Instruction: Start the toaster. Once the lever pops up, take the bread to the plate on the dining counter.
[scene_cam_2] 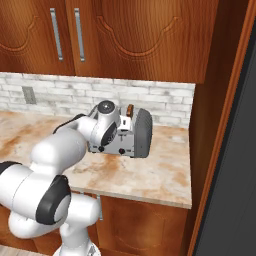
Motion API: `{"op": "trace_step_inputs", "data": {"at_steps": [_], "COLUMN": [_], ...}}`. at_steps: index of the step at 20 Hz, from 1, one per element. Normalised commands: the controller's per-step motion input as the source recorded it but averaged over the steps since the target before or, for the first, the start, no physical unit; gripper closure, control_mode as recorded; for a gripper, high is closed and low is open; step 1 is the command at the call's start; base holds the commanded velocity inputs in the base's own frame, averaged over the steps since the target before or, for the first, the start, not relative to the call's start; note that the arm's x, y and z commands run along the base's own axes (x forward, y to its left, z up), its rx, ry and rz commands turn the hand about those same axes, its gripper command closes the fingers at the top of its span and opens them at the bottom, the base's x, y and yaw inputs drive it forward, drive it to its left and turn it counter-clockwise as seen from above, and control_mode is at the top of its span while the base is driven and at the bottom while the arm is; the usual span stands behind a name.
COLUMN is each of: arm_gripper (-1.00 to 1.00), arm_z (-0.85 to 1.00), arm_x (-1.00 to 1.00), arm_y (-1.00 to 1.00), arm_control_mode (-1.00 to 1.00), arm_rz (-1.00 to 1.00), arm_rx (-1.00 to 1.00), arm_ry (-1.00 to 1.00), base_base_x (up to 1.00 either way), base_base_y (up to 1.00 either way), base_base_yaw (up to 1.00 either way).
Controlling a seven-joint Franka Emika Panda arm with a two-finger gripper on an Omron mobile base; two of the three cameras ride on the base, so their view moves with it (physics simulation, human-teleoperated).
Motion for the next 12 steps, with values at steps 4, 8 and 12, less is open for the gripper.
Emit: {"op": "trace_step_inputs", "data": {"at_steps": [4,8,12], "arm_gripper": [-1.00,-1.00,-1.00], "arm_z": [0.00,0.00,0.00], "arm_x": [0.10,0.12,0.14], "arm_y": [0.07,0.09,0.03], "arm_control_mode": [-1.00,-1.00,-1.00], "arm_rz": [0.00,0.00,-0.01], "arm_rx": [0.00,0.00,0.00], "arm_ry": [0.00,0.00,0.00], "base_base_x": [0.00,0.00,0.00], "base_base_y": [0.00,0.00,0.00], "base_base_yaw": [0.00,0.00,0.00]}}
